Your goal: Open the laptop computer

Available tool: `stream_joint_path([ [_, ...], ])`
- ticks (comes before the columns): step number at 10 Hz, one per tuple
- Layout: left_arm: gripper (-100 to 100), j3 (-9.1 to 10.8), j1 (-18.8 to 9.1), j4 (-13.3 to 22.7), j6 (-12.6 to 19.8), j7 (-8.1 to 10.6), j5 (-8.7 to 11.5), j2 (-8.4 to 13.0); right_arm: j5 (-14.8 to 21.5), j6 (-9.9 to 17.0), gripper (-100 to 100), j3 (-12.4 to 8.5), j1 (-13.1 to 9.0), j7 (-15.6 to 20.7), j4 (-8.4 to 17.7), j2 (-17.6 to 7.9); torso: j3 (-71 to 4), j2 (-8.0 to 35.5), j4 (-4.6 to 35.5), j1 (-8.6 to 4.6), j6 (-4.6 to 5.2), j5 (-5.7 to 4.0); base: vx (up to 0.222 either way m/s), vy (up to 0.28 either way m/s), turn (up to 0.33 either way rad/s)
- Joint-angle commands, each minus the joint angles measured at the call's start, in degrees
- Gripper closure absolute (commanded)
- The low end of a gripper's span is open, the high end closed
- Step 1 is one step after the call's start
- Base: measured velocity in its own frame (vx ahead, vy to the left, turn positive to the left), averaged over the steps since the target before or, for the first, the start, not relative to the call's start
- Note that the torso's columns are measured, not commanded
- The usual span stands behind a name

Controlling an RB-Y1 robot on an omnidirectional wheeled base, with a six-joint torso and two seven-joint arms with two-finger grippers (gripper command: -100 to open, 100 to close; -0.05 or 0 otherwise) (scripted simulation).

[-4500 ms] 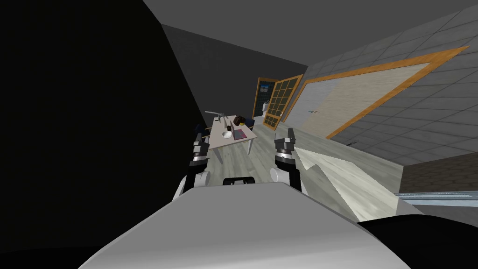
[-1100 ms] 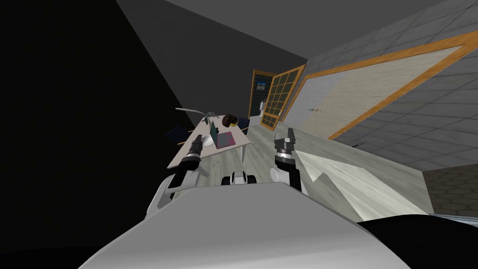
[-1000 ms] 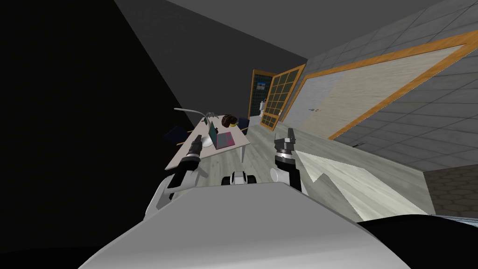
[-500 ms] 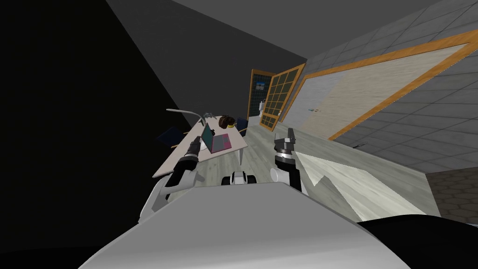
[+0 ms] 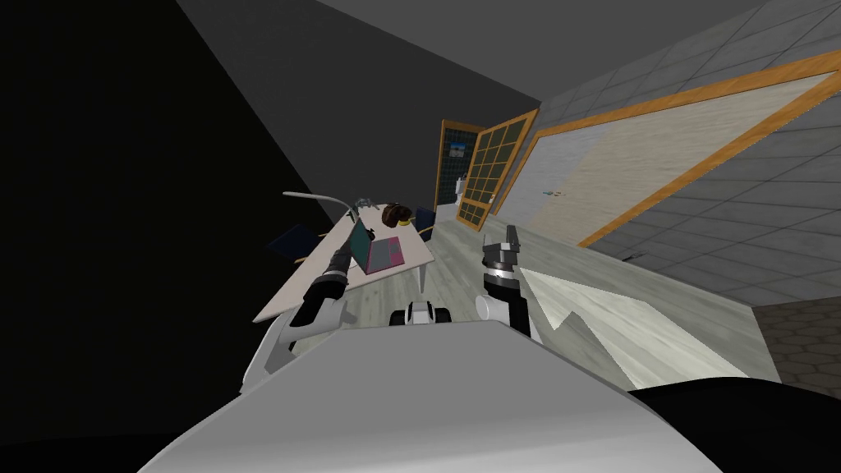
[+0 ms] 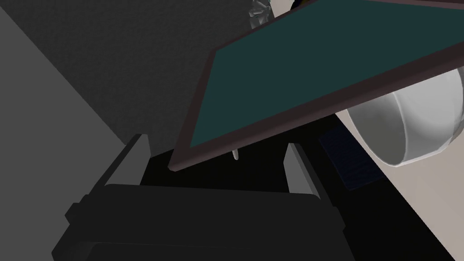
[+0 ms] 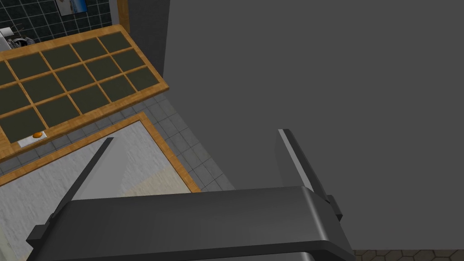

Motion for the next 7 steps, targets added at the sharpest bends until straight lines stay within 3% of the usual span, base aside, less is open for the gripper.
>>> stream_joint_path([
  [1, -100, 0.03, 0.16, -0.56, 0.35, -0.01, -0.01, 0.0, 0.0, 0.0, 0, 0.0, 0.01, 0.0, 0.0, -0.01, -0.11, -0.21, -0.04, 0.11, 0.0, 0.03, 0.055, 0.016, -0.01],
  [2, 100, 0.04, 0.17, -0.64, 0.47, -0.01, -0.01, 0.0, 0.0, 0.0, 0, -0.01, 0.0, 0.0, 0.0, 0.0, -0.08, -0.11, -0.04, 0.03, 0.0, 0.02, 0.009, 0.003, 0.0],
  [7, 100, 0.75, 2.03, 0.41, -0.13, -5.82, -5.32, 4.82, 0.0, 0.0, 0, 0.01, 0.0, 0.0, 0.0, 0.01, -0.23, -0.49, -0.33, -0.58, 0.36, 0.03, 0.032, -0.114, -0.031],
])
